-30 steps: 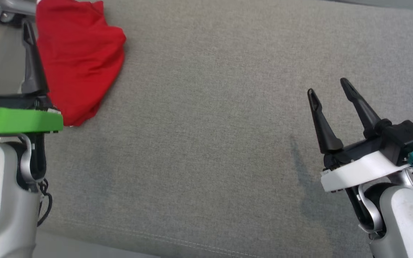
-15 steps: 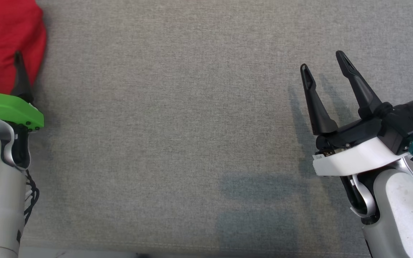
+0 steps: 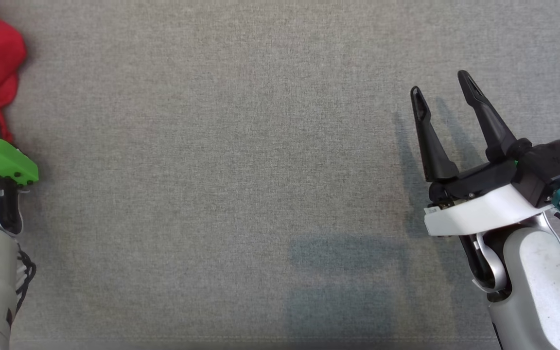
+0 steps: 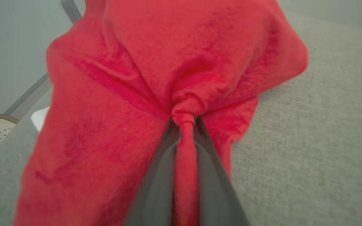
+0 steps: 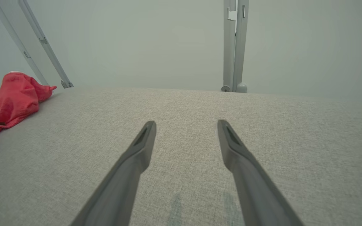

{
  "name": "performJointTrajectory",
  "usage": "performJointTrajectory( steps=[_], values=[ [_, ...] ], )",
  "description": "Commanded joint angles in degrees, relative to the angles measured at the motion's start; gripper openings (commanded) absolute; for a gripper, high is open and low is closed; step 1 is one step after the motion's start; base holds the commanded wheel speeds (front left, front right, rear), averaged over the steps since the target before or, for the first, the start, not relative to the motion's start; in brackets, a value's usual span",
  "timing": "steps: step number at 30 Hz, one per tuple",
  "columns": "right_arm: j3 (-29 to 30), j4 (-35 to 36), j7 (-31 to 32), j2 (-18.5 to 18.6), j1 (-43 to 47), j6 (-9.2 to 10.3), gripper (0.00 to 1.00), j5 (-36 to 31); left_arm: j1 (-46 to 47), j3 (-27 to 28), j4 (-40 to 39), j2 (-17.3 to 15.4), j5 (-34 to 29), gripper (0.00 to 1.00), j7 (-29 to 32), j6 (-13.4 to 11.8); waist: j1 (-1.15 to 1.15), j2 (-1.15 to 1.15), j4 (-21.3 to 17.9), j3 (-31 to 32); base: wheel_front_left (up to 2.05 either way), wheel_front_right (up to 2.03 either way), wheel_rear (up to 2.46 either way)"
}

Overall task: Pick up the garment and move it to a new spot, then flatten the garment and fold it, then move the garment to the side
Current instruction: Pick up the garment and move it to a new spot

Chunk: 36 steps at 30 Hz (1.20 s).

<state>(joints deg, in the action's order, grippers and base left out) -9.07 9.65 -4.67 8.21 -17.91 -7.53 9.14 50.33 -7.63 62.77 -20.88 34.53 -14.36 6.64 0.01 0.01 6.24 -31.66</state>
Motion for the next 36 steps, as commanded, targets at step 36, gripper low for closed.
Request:
performJointTrajectory(
  steps=[36],
  values=[
    [2.31, -4.58, -4.00, -3.42, 9.24, 0.09, 1.00, 2.38, -41.28, -2.47, -64.74, 5.16, -11.85, 0.00, 8.54, -13.59, -0.01, -0.01, -14.15, 22.26, 0.00, 0.00, 0.00]
  ],
)
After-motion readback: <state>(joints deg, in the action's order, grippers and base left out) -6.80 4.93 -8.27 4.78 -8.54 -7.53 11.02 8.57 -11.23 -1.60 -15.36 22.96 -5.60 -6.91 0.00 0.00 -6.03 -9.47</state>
